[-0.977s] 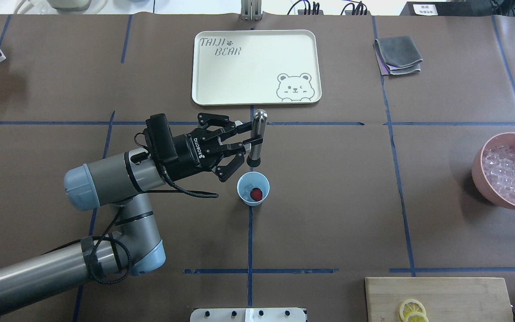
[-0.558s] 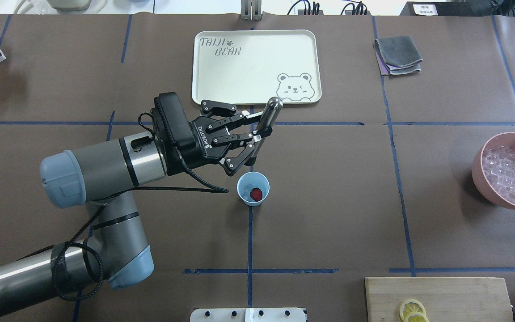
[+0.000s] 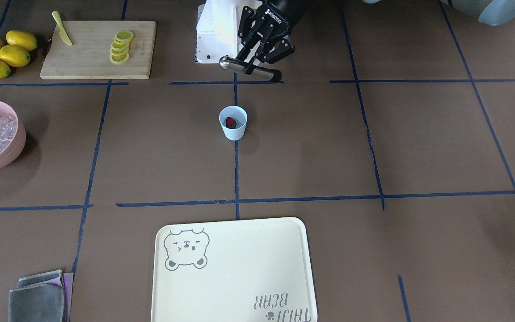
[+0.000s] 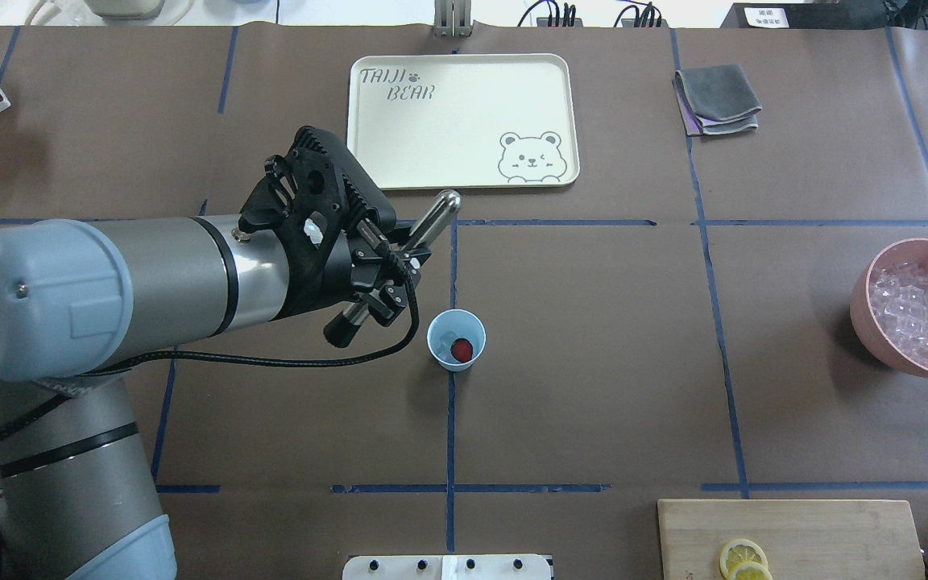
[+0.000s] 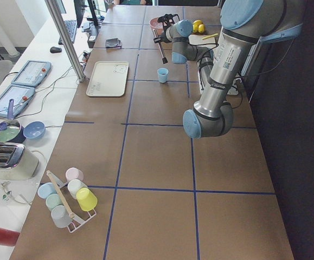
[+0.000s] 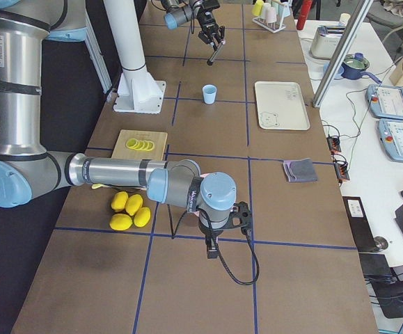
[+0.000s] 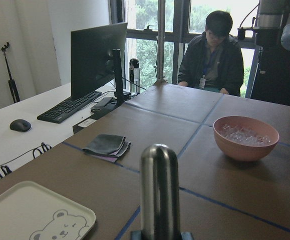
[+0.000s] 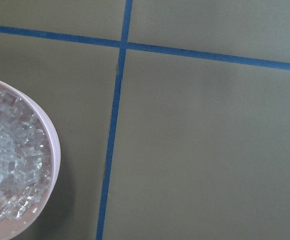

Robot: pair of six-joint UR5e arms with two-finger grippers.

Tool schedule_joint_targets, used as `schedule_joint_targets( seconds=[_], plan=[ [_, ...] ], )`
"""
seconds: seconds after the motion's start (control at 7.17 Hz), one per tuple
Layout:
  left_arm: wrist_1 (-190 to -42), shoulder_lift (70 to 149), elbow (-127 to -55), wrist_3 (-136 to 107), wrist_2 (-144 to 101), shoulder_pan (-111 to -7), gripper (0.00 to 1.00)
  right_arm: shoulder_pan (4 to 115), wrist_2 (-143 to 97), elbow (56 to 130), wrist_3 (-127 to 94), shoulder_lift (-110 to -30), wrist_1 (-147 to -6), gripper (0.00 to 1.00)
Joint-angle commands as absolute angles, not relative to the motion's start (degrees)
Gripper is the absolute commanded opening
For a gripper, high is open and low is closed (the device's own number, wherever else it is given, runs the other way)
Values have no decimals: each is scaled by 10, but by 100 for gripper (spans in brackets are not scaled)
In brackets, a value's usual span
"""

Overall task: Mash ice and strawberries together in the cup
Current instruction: 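Lift the muddler out of the cup and carry it back with the left gripper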

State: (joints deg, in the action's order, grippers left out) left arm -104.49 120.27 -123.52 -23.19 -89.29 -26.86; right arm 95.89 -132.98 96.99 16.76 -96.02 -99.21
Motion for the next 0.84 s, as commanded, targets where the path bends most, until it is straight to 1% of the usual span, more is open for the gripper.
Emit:
schedule_joint_targets(
  seconds=[0.0,0.14,0.28,0.42,0.56,0.7],
  plan=[
    [-832,1204,-1260,-233,-893,-285,0,959,-1330,970,169,-962,-991,100],
    [-763,1205,-1260,-232,-894,-309,0,959,-1330,971,169,-963,-991,100],
    [-726,1201,-1254,-233,-950,-350,0,959,-1330,971,170,-963,-991,100],
    [-689,1185,-1253,-235,-1016,-417,0,959,-1329,971,170,-964,-991,100],
    [-676,1154,-1231,-236,-1069,-485,5,959,-1329,971,171,-964,-991,100],
    [-677,1143,-1181,-234,-1128,-546,8,959,-1329,971,170,-963,-991,100]
  ],
)
